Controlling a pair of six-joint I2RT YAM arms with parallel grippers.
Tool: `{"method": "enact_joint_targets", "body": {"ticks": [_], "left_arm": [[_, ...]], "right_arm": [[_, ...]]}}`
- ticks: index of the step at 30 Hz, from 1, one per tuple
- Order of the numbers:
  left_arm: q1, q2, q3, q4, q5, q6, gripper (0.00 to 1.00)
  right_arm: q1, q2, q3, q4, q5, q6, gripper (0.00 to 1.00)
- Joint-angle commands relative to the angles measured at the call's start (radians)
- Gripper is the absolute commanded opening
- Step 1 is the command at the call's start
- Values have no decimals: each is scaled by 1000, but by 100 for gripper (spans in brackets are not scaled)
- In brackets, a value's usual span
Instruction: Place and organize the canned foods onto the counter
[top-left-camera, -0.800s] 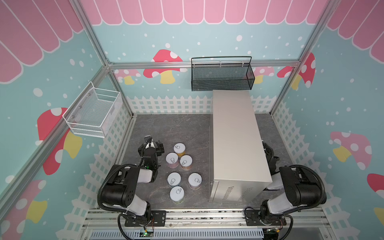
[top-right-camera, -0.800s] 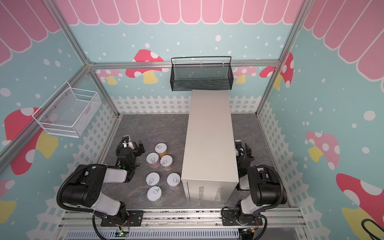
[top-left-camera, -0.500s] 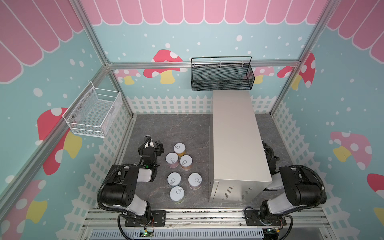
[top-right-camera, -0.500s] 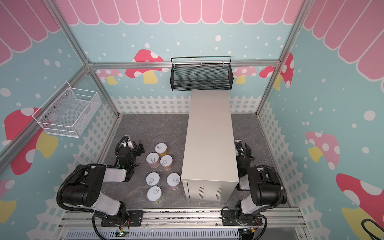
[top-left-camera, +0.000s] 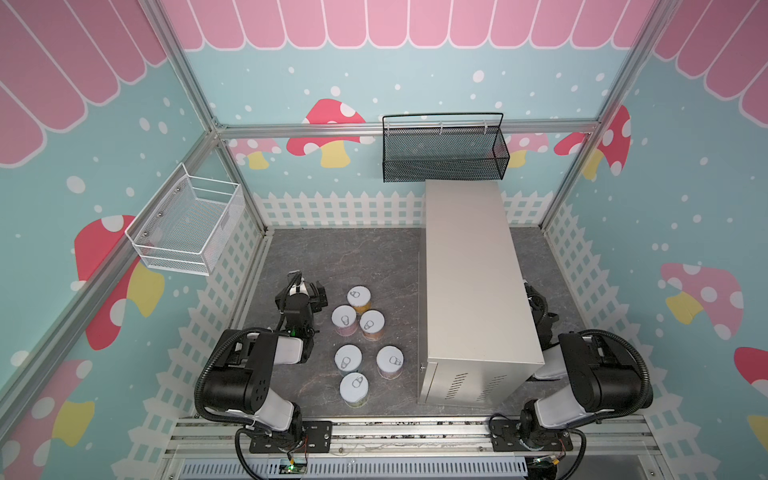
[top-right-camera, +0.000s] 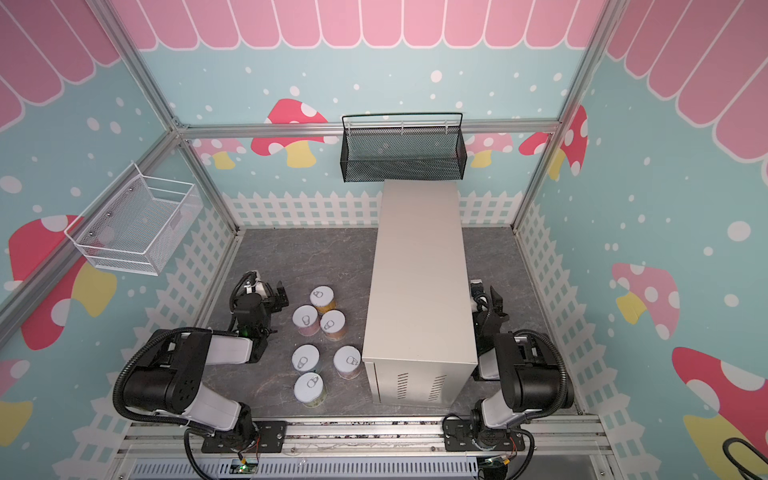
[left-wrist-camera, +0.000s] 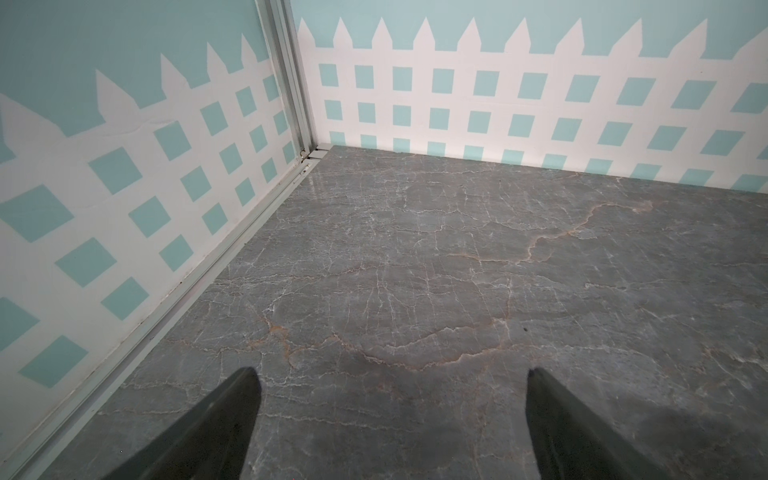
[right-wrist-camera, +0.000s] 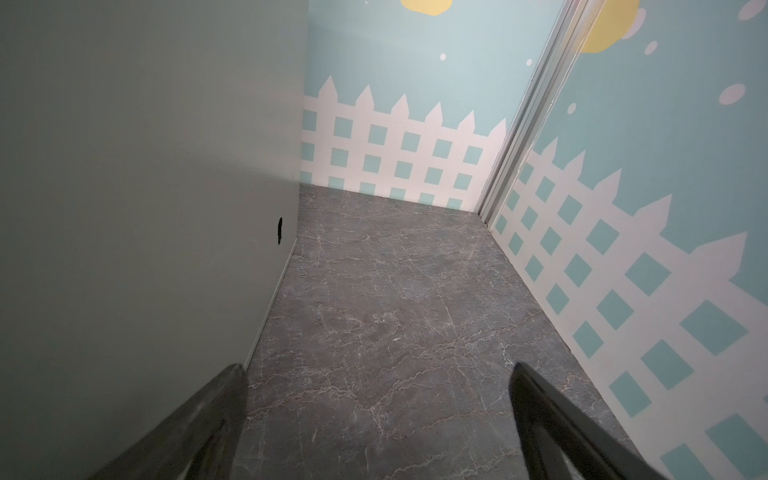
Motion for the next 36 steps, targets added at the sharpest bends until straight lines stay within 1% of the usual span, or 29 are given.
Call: {"method": "enact_joint_targets", "body": {"ticks": [1, 5, 11, 18, 19, 20, 21, 22, 25, 27, 29, 31, 34, 36], "left_arm": [[6, -10, 19, -6, 11, -8, 100], [5, -10, 21, -7, 11, -8, 100], [4, -11, 19, -5, 11, -8, 100], [4, -12, 18, -5, 11, -5, 100], [-2, -23, 26, -19, 11, 5, 100], [-13, -44, 38, -68, 11, 9, 100], [-13, -53, 37, -74, 11, 10, 100], [-25, -63, 43, -77, -36, 13, 100], [-57, -122, 141, -301, -122, 26, 100], [-77, -135, 213, -425, -211, 21, 100], [-92, -138, 292, -579, -310, -28, 100], [-101, -139, 379, -748, -364, -92, 100], [-122, -139, 503, -999, -411, -197, 100], [-149, -143, 563, -1130, -448, -265, 100]], "right_arm": [[19, -7, 7, 10, -61, -21, 99], [19, -7, 6, 9, -60, -21, 99], [19, -10, -15, 44, -128, -50, 99], [19, -10, -16, 45, -128, -50, 99], [20, -9, -15, 45, -128, -50, 99], [19, -10, -15, 45, -129, -50, 99], [19, -10, -15, 46, -128, -50, 99], [19, -9, -15, 46, -128, -50, 99], [19, -10, -16, 45, -129, -48, 99], [20, -10, -14, 43, -129, -49, 99], [18, -9, -11, 36, -136, -46, 99], [16, -9, -9, 34, -139, -46, 99], [15, -9, -8, 33, -142, -46, 99], [14, -10, -8, 33, -142, -44, 99]]}}
